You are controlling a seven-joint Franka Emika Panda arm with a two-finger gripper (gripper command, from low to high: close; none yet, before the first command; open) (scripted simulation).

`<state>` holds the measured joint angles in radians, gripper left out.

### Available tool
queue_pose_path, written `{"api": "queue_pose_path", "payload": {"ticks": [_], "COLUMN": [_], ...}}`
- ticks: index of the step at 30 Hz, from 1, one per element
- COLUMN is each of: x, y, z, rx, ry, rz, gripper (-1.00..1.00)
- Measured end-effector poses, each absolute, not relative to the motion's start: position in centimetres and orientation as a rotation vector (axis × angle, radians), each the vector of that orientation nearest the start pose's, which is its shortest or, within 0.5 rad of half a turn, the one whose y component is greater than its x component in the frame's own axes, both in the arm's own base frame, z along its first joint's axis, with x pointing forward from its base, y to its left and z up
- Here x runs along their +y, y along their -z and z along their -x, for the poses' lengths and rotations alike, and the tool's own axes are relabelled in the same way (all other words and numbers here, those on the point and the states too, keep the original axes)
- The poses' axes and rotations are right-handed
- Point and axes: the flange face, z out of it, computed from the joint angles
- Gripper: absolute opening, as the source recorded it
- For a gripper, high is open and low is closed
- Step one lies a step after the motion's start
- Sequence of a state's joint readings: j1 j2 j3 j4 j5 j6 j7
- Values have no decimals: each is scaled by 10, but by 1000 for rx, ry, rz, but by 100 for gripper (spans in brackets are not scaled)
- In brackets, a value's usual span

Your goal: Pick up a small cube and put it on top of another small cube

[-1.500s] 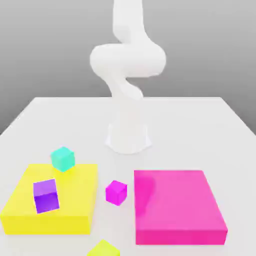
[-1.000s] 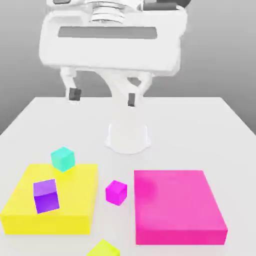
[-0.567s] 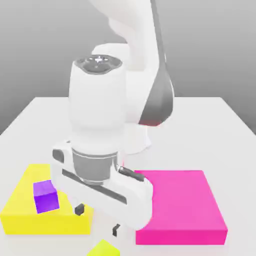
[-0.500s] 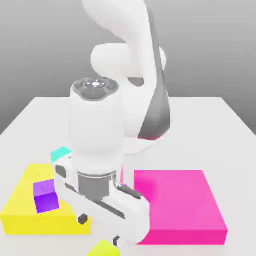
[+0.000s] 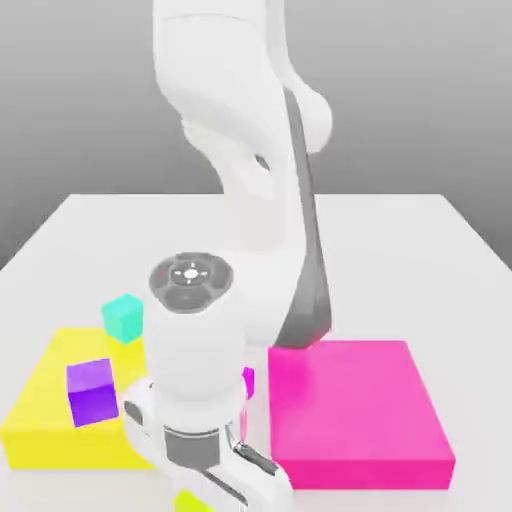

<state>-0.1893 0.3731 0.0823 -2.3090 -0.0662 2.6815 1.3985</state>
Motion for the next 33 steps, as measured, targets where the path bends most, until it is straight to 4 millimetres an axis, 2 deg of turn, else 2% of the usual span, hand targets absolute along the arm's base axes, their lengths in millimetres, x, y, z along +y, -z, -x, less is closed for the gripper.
{"api": "queue_pose_path", "payload": {"ticks": [5,11,20,26,28,32,33], "x": [-96,-156,-191,-197,-198,-198,-197], "y": [-228,-269,-308,-317,-304,-265,-256], "z": [-485,-420,-316,-248,-241,-239,-238], "rx": [2286,2570,2849,2959,2967,2970,2971], "ry": [26,46,39,7,2,1,2], "rz": [2201,1905,1429,1074,1031,1018,1018], "gripper": [-100,-100,-100,-100,-100,-100,100]}}
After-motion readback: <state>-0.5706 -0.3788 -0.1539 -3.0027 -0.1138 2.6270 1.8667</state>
